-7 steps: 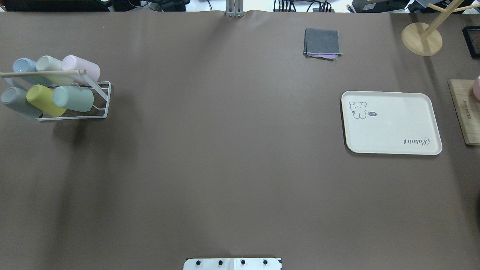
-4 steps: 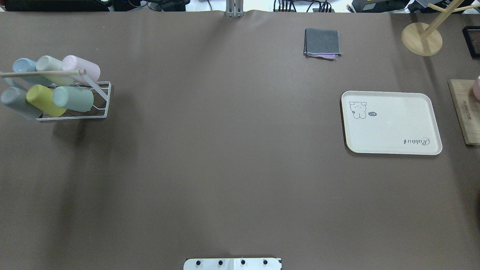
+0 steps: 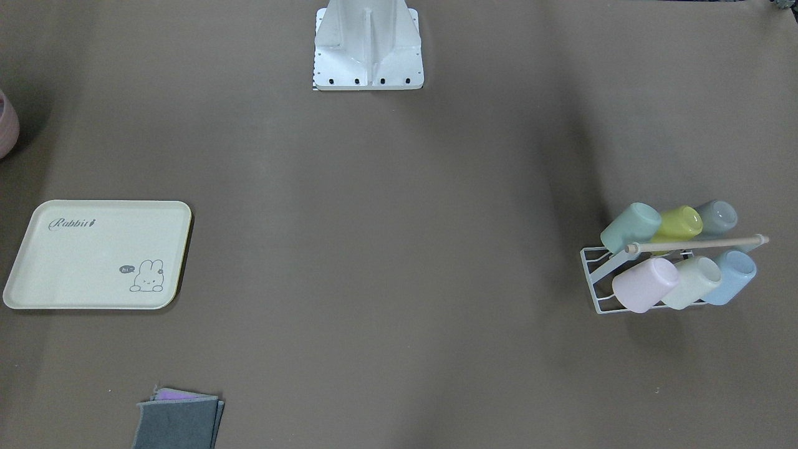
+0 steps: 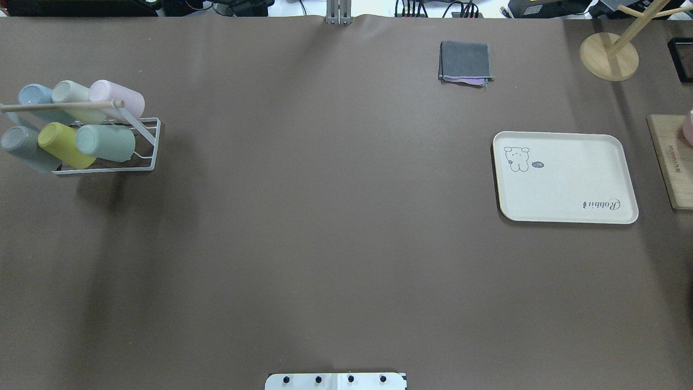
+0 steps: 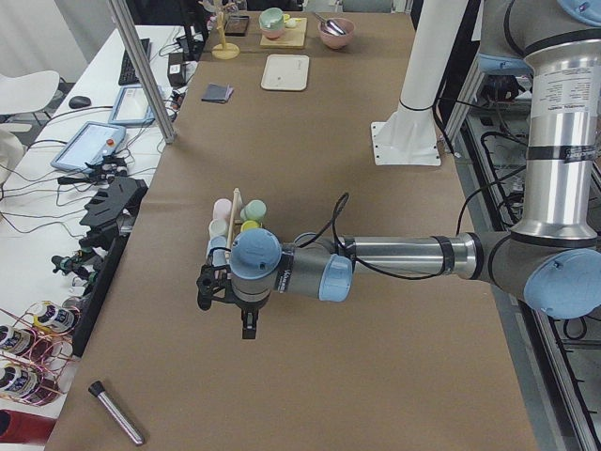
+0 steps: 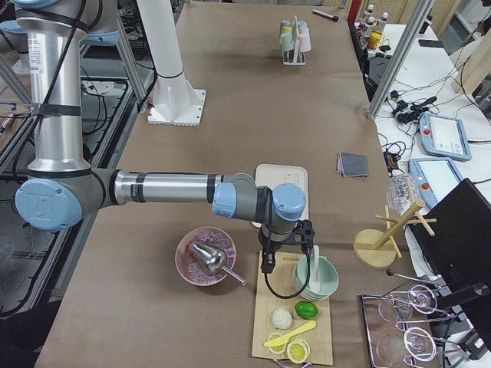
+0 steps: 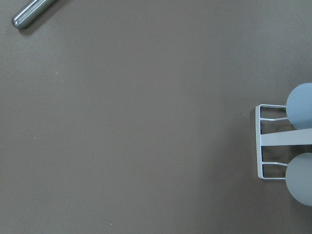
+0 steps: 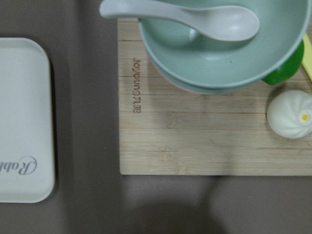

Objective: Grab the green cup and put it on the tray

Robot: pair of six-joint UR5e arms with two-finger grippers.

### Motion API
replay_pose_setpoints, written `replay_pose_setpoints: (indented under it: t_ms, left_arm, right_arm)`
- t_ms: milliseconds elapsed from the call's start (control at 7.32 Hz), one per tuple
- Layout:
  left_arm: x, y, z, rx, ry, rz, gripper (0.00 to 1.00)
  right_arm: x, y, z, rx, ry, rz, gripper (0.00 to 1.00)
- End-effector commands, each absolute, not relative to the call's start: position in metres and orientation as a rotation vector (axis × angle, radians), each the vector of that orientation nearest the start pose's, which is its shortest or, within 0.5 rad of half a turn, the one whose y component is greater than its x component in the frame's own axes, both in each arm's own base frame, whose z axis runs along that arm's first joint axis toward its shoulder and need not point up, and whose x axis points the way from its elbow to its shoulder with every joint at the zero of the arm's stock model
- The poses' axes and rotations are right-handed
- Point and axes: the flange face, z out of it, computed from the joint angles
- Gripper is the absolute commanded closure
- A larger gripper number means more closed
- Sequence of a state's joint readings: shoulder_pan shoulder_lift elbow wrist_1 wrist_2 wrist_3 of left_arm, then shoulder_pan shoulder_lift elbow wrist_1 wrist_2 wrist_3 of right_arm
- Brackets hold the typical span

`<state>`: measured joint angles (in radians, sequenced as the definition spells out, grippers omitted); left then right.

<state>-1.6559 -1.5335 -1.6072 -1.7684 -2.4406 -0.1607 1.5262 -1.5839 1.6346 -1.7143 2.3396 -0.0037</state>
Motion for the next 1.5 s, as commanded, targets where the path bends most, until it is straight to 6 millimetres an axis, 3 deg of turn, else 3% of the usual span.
replay_pose_setpoints:
  t_ms: [0,273,410,547,820,957,1094,1230,1367]
  left_arm:
    - [-0.098,-0.482,0.615,0.185,0.873,-0.123,0.02]
    - [-0.098,-0.486,0.593,0.225,0.876,-0.102,0.02]
    - [-0.091,-0.491,0.554,0.29,0.876,-0.055,0.02]
    - [-0.049,-0.494,0.512,0.333,0.886,0.064,0.02]
    - [0.025,-0.513,0.435,0.403,0.915,0.254,0.02]
    - [0.063,-0.521,0.412,0.422,0.925,0.343,0.02]
    - [0.107,-0.515,0.375,0.492,0.927,0.504,0.02]
    - [0.128,-0.497,0.334,0.638,0.813,0.624,0.02]
    - [0.159,-0.478,0.315,0.736,0.703,0.754,0.02]
  right_arm:
    - [-0.003,-0.508,0.617,-0.124,-0.776,0.003,0.01]
    - [-0.056,-0.525,0.598,-0.172,-0.762,0.02,0.02]
    - [-0.071,-0.526,0.606,-0.171,-0.761,0.0,0.02]
    - [-0.081,-0.528,0.62,-0.161,-0.765,-0.02,0.02]
    - [-0.108,-0.533,0.624,-0.17,-0.761,-0.058,0.05]
    - [-0.116,-0.537,0.628,-0.184,-0.757,-0.064,0.06]
    - [-0.119,-0.545,0.636,-0.201,-0.752,-0.057,0.08]
    - [-0.121,-0.546,0.637,-0.204,-0.751,-0.059,0.1]
    - [-0.124,-0.547,0.643,-0.216,-0.747,-0.058,0.11]
